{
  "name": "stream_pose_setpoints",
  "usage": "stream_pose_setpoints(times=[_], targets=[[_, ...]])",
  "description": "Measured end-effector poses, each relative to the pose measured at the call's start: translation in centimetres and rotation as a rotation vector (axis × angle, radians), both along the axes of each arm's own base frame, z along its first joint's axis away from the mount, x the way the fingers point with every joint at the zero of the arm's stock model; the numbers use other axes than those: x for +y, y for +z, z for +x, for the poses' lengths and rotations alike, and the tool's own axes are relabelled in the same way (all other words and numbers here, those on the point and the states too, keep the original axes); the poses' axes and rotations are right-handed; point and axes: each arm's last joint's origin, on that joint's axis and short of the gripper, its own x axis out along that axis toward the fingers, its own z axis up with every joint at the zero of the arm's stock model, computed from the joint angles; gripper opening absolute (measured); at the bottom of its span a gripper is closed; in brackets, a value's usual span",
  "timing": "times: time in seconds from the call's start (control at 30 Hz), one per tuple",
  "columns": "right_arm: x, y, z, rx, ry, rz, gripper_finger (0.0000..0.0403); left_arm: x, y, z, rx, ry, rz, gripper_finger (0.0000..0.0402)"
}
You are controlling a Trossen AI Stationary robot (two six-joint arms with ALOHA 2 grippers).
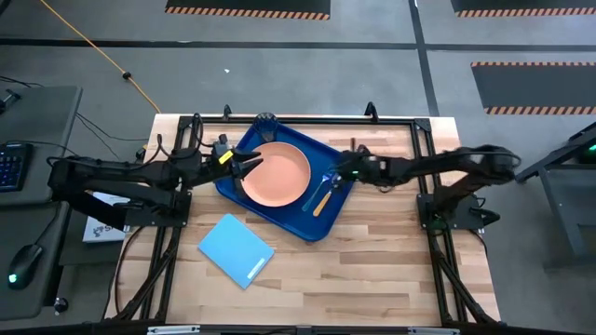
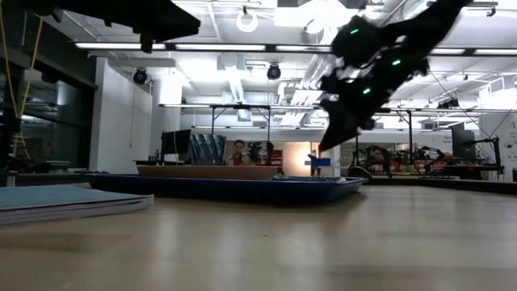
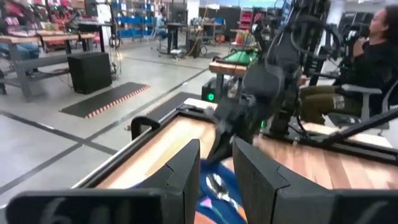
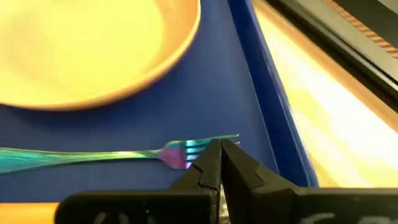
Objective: Pick and place plate/cup/fork/spoon on tray
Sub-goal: Return to Home Position
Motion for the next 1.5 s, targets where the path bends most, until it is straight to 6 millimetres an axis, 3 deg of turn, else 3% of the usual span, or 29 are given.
stream_pose_setpoints(times=[0.17, 0.33, 0.5, 0.8, 1.0, 1.3, 1.5], targets=[[1.0, 1.3, -3.3, -0.259, 0.104, 0.041, 0.0000, -0.1, 0.4, -0.7, -0.003, -0.037, 0.038, 0.0087], [2.1, 2.1, -5.2, -0.412, 0.206, 0.053, 0.0000, -0.5, -1.8, -1.5, 0.031, -0.099, 0.006, 0.0066], [2.7, 2.9, -5.7, -0.449, 0.240, 0.034, 0.0000, -1.4, -4.5, -3.2, 0.010, -0.147, -0.005, 0.0007], [3.0, 3.6, -5.9, -0.492, 0.319, 0.069, 0.0000, -1.3, -7.5, -7.0, -0.091, -0.110, -0.011, 0.0001], [2.9, 3.4, -6.0, -0.467, 0.336, 0.077, 0.0000, -1.3, -10.2, -8.1, -0.125, -0.112, -0.041, 0.0000], [2.3, 2.6, -8.3, -0.465, 0.364, 0.102, 0.0000, -1.3, -10.7, -8.3, -0.073, -0.111, -0.043, 0.0000], [3.0, 1.3, -11.9, -0.688, 0.377, 0.027, 0.0000, -1.3, -10.7, -8.3, -0.084, -0.110, -0.066, 0.0000]])
